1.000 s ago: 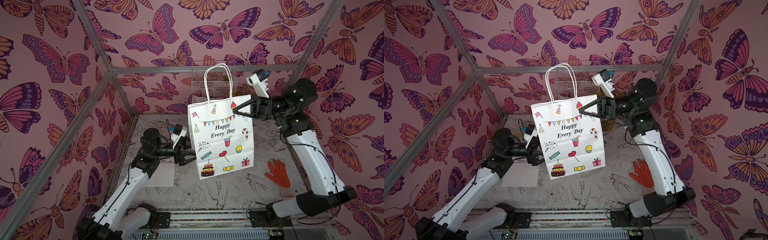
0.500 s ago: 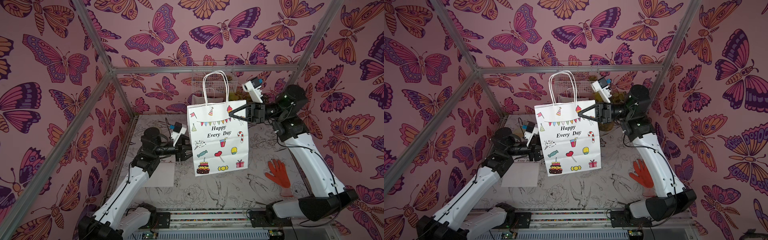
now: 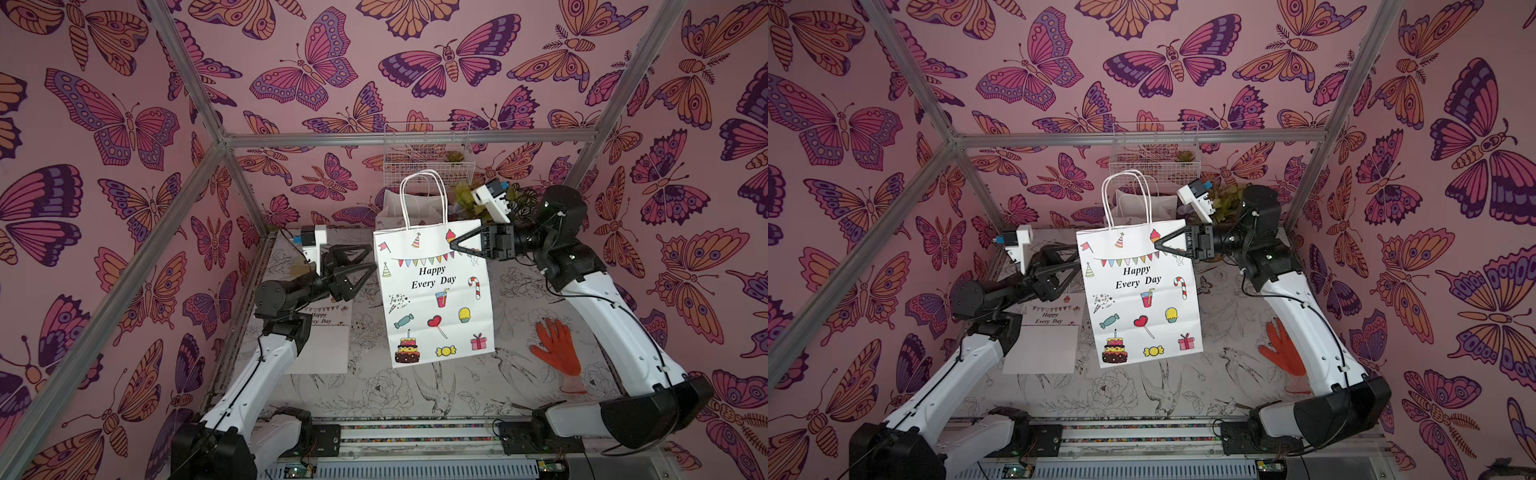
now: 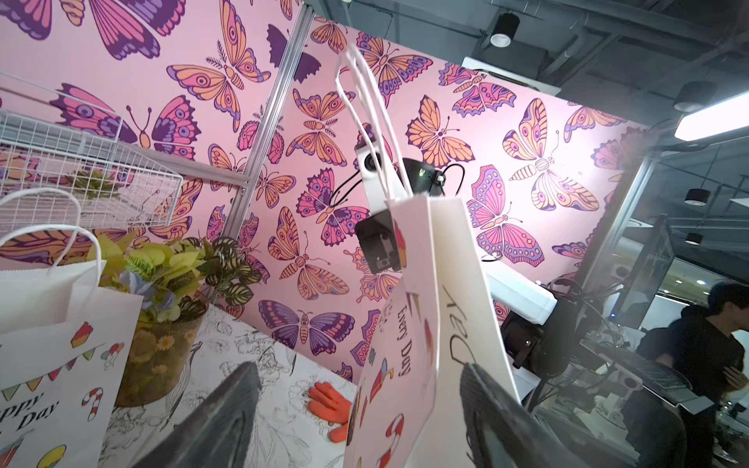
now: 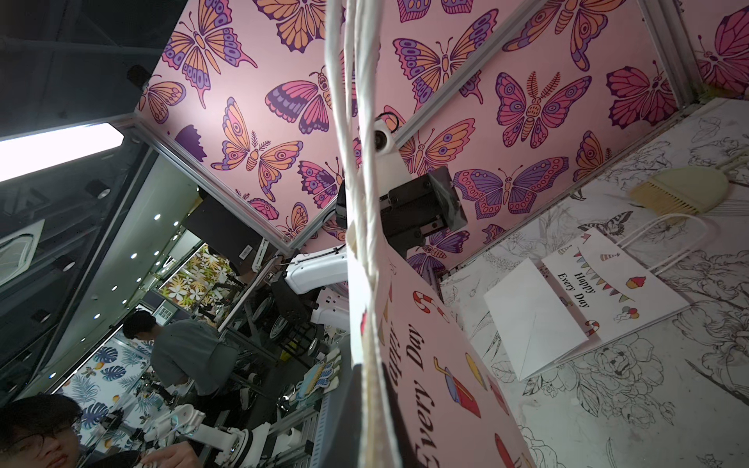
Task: Put away the paper bag
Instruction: Press the paper bag.
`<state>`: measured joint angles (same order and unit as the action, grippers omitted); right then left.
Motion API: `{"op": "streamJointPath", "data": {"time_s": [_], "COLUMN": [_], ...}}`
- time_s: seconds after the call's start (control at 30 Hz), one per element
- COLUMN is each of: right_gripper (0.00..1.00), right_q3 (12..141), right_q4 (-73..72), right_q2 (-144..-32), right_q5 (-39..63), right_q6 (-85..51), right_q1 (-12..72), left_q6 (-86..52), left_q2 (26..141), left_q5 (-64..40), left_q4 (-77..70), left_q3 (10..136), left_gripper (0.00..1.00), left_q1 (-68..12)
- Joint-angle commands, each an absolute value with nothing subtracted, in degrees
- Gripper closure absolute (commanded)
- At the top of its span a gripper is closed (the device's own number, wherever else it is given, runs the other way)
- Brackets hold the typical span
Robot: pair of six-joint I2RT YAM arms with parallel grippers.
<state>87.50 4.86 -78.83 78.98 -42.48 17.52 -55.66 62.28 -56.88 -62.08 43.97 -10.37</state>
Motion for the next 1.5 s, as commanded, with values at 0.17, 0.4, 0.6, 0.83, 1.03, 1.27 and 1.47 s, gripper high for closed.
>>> {"op": "streamJointPath", "data": {"time_s": [0.17,0.4,0.6,0.83,1.03,1.27,1.47], "right_gripper": [1.00,1.00,1.00,1.00,1.00,1.00,1.00], "right_q3": [85.5,83.7,82.3,85.0,86.8,86.6,86.7], "right_q4": [12.6,17.7,11.3,18.8,24.2,23.2,23.5], "right_q2": [-76.1,-75.1,-75.1,-74.9,-74.6,-73.3,-72.8], "right_q5": [80.1,74.7,74.1,69.5,62.4,58.9,56.2], "right_q6": [-33.8,-27.8,-31.5,-27.0,-24.1,-24.8,-24.3], "right_q1": [18.4,21.4,23.2,23.6,23.6,23.9,26.3], "left_q6": [-59.0,-57.0,-54.3,-49.2,-45.0,-43.3,-42.8], "left_q2": [57.0,56.8,59.4,61.7,62.0,63.4,65.0], "left_q5": [-57.7,-65.0,-67.6,-69.7,-69.6,-69.9,-70.0], "left_q4": [-63.6,-50.2,-45.1,-38.6,-33.6,-32.2,-32.0], "left_q3": [45.1,49.5,51.1,53.5,54.6,55.3,56.0], "left_gripper": [0.14,0.14,0.14,0.15,0.21,0.25,0.29], "left_q1": [-9.8,-10.5,-13.0,-16.8,-18.4,-19.8,-20.9]}}
